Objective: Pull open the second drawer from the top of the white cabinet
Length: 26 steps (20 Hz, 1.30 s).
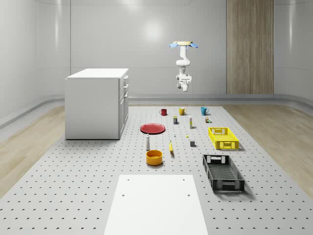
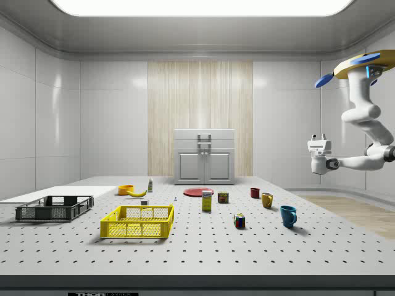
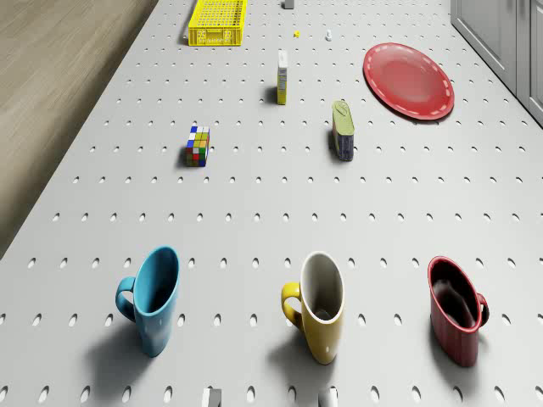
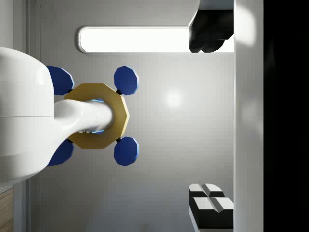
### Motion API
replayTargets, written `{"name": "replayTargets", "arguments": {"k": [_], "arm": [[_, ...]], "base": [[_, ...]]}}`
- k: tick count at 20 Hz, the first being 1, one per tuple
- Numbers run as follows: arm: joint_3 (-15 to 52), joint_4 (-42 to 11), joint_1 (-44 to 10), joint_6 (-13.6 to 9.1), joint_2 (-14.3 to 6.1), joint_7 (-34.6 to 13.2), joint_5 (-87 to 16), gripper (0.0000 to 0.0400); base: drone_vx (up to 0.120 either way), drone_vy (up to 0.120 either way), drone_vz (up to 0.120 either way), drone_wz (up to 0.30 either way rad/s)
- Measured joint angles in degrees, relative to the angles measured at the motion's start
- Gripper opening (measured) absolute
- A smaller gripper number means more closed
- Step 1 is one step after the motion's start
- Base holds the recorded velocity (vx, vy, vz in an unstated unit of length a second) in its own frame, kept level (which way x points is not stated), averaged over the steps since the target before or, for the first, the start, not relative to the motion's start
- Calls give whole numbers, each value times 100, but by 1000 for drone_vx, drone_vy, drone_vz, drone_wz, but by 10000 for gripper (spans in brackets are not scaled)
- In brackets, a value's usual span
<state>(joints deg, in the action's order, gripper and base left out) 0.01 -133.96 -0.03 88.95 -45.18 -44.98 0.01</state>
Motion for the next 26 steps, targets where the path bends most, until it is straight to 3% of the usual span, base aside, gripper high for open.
{"name": "replayTargets", "arguments": {"k": [3,7,9,12,18,26], "arm": [[4,361,-9,-306,41,5,3,337],[9,855,-18,-640,184,10,7,314],[-676,1022,123,-789,267,192,1047,311],[-1920,854,458,-953,325,510,2865,311],[-3303,149,1074,-1001,217,811,4940,305],[-3953,-303,1610,-819,-28,891,5715,301]], "base": [[0,0,0,0],[0,0,0,0],[0,0,0,0],[53,-93,0,0],[120,-120,100,0],[120,-120,20,0]]}}
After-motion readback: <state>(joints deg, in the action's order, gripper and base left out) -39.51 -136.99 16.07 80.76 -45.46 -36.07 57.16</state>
